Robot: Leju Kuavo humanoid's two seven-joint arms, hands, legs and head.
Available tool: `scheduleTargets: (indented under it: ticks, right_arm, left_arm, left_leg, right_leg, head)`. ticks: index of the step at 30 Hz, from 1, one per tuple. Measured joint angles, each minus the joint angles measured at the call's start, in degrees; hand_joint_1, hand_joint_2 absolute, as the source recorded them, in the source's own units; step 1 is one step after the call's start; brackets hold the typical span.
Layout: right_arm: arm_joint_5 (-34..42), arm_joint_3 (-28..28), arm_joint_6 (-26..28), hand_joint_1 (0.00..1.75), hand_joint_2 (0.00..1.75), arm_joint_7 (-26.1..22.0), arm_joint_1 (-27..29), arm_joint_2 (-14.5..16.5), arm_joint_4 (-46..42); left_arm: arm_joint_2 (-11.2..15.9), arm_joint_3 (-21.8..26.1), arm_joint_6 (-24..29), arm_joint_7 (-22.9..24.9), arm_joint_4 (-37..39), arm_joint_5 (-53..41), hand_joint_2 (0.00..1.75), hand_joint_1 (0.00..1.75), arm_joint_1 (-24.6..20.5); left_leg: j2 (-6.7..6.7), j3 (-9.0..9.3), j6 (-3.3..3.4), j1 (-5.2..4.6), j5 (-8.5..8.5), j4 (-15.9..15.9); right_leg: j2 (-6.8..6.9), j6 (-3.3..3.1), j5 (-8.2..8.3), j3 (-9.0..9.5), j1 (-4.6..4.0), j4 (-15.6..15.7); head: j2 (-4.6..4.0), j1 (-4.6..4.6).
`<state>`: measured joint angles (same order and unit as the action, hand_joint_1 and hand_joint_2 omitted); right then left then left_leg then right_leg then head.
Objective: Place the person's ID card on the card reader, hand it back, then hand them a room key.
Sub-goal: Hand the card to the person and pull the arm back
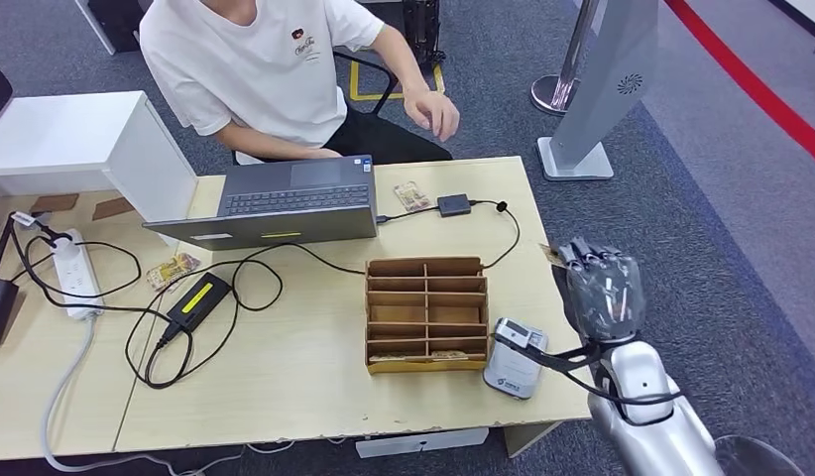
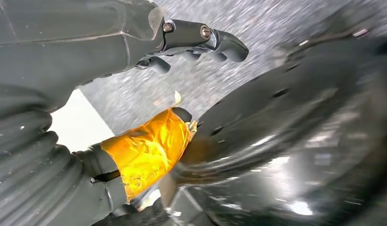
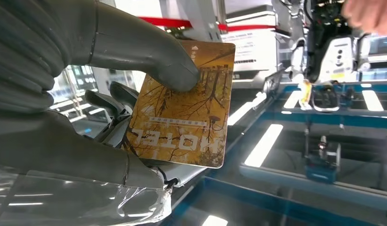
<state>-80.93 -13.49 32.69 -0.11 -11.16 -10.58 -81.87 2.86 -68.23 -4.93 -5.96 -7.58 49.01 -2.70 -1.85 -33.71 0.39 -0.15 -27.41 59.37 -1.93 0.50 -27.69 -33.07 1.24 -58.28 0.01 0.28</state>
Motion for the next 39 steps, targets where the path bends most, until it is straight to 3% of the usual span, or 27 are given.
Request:
scheduleTargets:
  ticks: [4, 9, 15, 19, 31, 39]
  right_arm:
    - [-3.58, -6.03, -4.2, 1.75, 1.75, 2.02, -11.93, 1.74, 8.21]
    - [-5.73, -12.84, -5.38, 1.75, 1.75, 3.97, -25.51, 5.85, 20.6]
    - [-5.84, -16.71, -5.49, 1.75, 1.75, 4.99, -33.01, 9.87, 29.43]
    - [-5.34, -17.78, -5.46, 0.0, 1.75, 5.39, -35.02, 11.29, 32.89]
    - [-1.99, -19.22, -4.33, 0.0, 1.75, 4.67, -35.15, 12.11, 35.26]
    - [1.46, -19.07, -4.37, 0.0, 1.75, 3.41, -25.88, 7.81, 21.07]
  left_arm:
    - [0.37, -1.17, -0.2, -6.46, 0.0, -1.66, 1.75, 0.0, -0.52]
    - [0.63, -2.68, -2.88, -4.7, 0.01, -2.06, 1.75, 0.0, -1.19]
    - [0.76, -3.63, -4.85, -2.74, 0.0, -1.58, 1.75, 0.0, -1.35]
    - [0.79, -3.7, -5.95, -1.72, 0.0, -0.7, 1.75, 0.0, -1.37]
    - [0.78, -3.7, -5.73, 0.83, 0.0, 1.97, 1.75, 0.0, -1.23]
    - [0.58, -3.65, -5.1, 2.17, 0.0, 4.54, 1.75, 0.0, -0.69]
  left_leg:
    - [0.02, 0.01, -0.11, 0.03, 0.15, 0.0]
    - [-0.13, -0.04, -0.22, 0.15, 0.32, 0.01]
    - [-0.23, -0.1, -0.24, 0.22, 0.32, 0.01]
    - [-0.21, -0.12, -0.24, 0.21, 0.32, 0.01]
    - [-0.24, -0.12, -0.24, 0.21, 0.32, 0.02]
    - [-0.29, -0.17, -0.27, 0.21, 0.26, 0.02]
  right_leg:
    - [-0.02, -0.08, 0.13, -0.07, -0.01, -0.04]
    - [0.05, -0.12, 0.2, -0.11, -0.1, -0.06]
    - [0.13, -0.12, 0.19, -0.13, -0.16, -0.05]
    - [0.13, -0.12, 0.19, -0.15, -0.16, -0.04]
    - [0.16, -0.12, 0.19, -0.19, -0.16, -0.01]
    - [0.19, -0.1, 0.17, -0.22, -0.16, 0.03]
  head:
    - [-0.01, 0.01]
    - [0.0, -0.01]
    - [-0.01, 0.01]
    - [-0.01, 0.02]
    - [0.0, 0.01]
    - [-0.01, 0.01]
